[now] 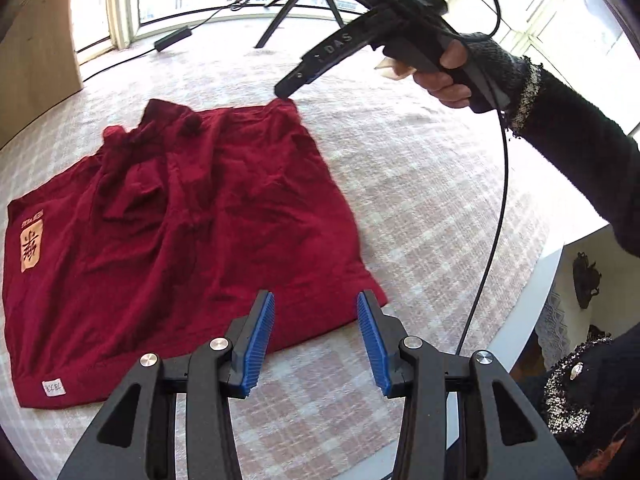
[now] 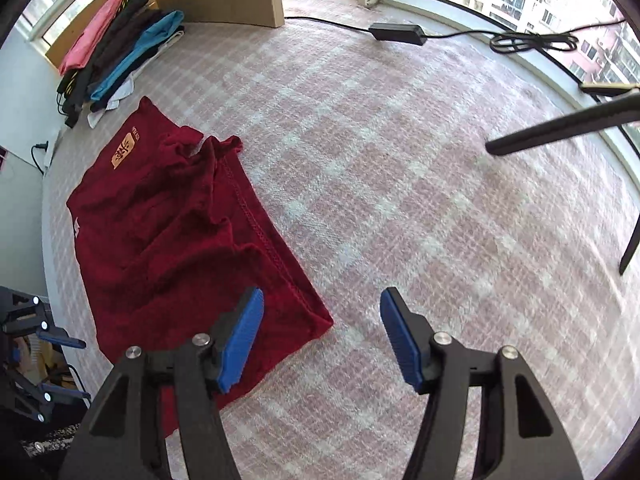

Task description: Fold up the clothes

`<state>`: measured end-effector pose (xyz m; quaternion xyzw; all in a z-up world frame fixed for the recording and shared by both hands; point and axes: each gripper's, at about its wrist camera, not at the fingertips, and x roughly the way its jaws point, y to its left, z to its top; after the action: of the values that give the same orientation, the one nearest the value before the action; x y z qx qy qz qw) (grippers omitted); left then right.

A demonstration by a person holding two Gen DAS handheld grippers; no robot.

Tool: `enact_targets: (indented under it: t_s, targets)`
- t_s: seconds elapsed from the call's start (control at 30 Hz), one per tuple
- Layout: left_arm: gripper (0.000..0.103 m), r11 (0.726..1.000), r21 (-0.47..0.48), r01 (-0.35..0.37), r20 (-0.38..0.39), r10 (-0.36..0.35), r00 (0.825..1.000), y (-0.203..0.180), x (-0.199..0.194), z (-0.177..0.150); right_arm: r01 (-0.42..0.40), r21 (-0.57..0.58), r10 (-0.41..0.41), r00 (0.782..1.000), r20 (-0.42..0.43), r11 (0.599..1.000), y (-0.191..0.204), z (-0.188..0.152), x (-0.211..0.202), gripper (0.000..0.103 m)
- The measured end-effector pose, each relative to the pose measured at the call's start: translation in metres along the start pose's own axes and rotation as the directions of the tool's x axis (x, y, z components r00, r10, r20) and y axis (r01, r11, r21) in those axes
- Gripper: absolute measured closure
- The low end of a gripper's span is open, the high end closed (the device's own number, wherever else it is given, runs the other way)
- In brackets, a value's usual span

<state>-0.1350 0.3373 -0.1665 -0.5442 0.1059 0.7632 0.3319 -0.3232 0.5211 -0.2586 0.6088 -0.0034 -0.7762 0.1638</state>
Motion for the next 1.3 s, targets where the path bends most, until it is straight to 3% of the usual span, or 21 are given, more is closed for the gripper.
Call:
enact_targets:
  t_s: [0.1, 0.27, 0.37, 0.5, 0.6, 0.77, 0.83, 0.87, 0.9, 0.93, 1.0, 1.13, 1.3]
  targets:
    - [0.062, 0.997, 0.078, 0.013, -0.013, -0.012, 1.000, -0.030, 0.017, 0.009, -0.007, 0.052, 0.007, 1.000, 0.002, 0.999, 0.000, -0.012, 0.008, 0.043]
    - [0.062, 0.994, 0.081, 0.076, -0.056, -0.072, 0.996, -0.035, 0.054, 0.002, -0.035, 0.078, 0.034, 0.999, 0.021, 0.996, 0.002, -0.020, 0.010, 0.043]
    - [0.056, 0.993, 0.075, 0.090, -0.020, -0.088, 0.996, -0.034, 0.054, 0.001, -0.045, 0.091, 0.043, 0.999, 0.017, 0.995, 0.006, -0.022, 0.014, 0.043]
    - [0.056, 0.995, 0.101, 0.008, 0.030, -0.011, 0.999, -0.044, 0.039, 0.003, -0.086, 0.128, 0.082, 0.996, 0.041, 0.988, -0.005, -0.037, -0.001, 0.043]
    - [0.056, 0.992, 0.128, -0.012, 0.001, 0.012, 1.000, -0.050, 0.051, 0.002, -0.110, 0.172, 0.103, 0.993, 0.050, 0.979, -0.015, -0.044, -0.004, 0.043]
    - [0.061, 0.990, 0.133, -0.035, 0.018, 0.032, 0.999, -0.044, 0.062, 0.001, -0.114, 0.170, 0.107, 0.993, 0.051, 0.979, -0.006, -0.039, 0.002, 0.043]
    - [0.078, 0.990, 0.130, -0.051, 0.026, 0.048, 0.999, -0.041, 0.062, 0.004, -0.121, 0.173, 0.112, 0.992, 0.058, 0.978, 0.000, -0.031, 0.008, 0.043]
    - [0.080, 0.993, 0.113, -0.030, 0.025, 0.028, 0.999, -0.037, 0.059, 0.003, -0.129, 0.176, 0.119, 0.991, 0.066, 0.976, 0.002, -0.028, 0.010, 0.044]
    - [0.093, 0.997, 0.074, 0.012, 0.022, -0.014, 1.000, -0.029, 0.057, 0.004, -0.134, 0.178, 0.123, 0.990, 0.076, 0.975, 0.004, -0.024, 0.012, 0.049]
    - [0.099, 0.998, 0.028, 0.060, 0.021, -0.060, 0.998, -0.020, 0.055, 0.005, -0.124, 0.182, 0.112, 0.991, 0.078, 0.975, 0.007, -0.021, 0.015, 0.070]
    - [0.099, 0.988, -0.062, 0.144, 0.041, -0.141, 0.989, -0.002, 0.049, 0.006, -0.096, 0.214, 0.084, 0.994, 0.065, 0.972, 0.006, -0.018, 0.019, 0.095]
    - [0.099, 0.948, -0.173, 0.266, 0.136, -0.245, 0.960, 0.024, 0.017, 0.001, -0.115, 0.282, 0.095, 0.992, 0.084, 0.953, 0.000, -0.020, 0.008, 0.098]
    - [0.099, 0.921, -0.216, 0.324, 0.249, -0.269, 0.930, 0.063, -0.027, -0.012, -0.208, 0.344, 0.140, 0.967, 0.214, 0.916, 0.018, -0.010, -0.045, 0.099]
